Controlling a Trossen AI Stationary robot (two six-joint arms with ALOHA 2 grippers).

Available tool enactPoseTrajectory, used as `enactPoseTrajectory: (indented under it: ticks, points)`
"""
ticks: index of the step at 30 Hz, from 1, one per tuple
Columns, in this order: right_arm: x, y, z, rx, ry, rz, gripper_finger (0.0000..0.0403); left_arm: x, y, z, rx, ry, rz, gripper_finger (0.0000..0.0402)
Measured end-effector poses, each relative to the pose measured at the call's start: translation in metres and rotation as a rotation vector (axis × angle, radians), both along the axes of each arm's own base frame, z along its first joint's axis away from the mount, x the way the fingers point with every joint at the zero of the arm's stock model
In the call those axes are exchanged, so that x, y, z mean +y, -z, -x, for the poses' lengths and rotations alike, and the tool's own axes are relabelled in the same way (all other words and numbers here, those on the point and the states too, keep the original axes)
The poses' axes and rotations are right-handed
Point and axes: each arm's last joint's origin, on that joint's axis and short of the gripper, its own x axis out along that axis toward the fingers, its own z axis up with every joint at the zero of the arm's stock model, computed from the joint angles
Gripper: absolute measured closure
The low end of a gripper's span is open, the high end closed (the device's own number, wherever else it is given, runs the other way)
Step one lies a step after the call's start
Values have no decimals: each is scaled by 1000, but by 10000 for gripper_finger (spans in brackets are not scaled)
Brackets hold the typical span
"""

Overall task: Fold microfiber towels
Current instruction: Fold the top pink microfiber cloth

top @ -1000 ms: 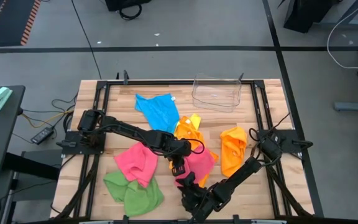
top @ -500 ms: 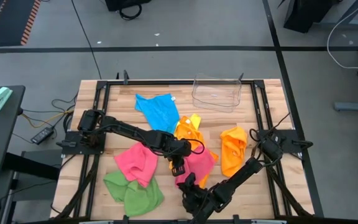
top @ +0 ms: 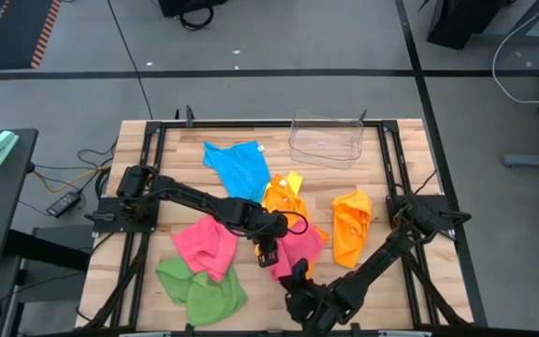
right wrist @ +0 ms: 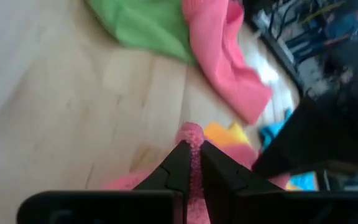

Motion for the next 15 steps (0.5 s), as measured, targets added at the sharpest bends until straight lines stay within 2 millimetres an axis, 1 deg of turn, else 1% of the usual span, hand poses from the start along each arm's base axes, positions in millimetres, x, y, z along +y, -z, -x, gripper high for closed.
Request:
enactPoseTrajectory:
  ticks: [6, 15]
  points:
    - [-8, 6, 10, 63, 86, -26, 363, 0, 0, 0, -1, 0, 0, 270]
    - [-15, 10, 21, 97, 184, -41, 363, 0, -4, 1, -12, 16, -6, 257]
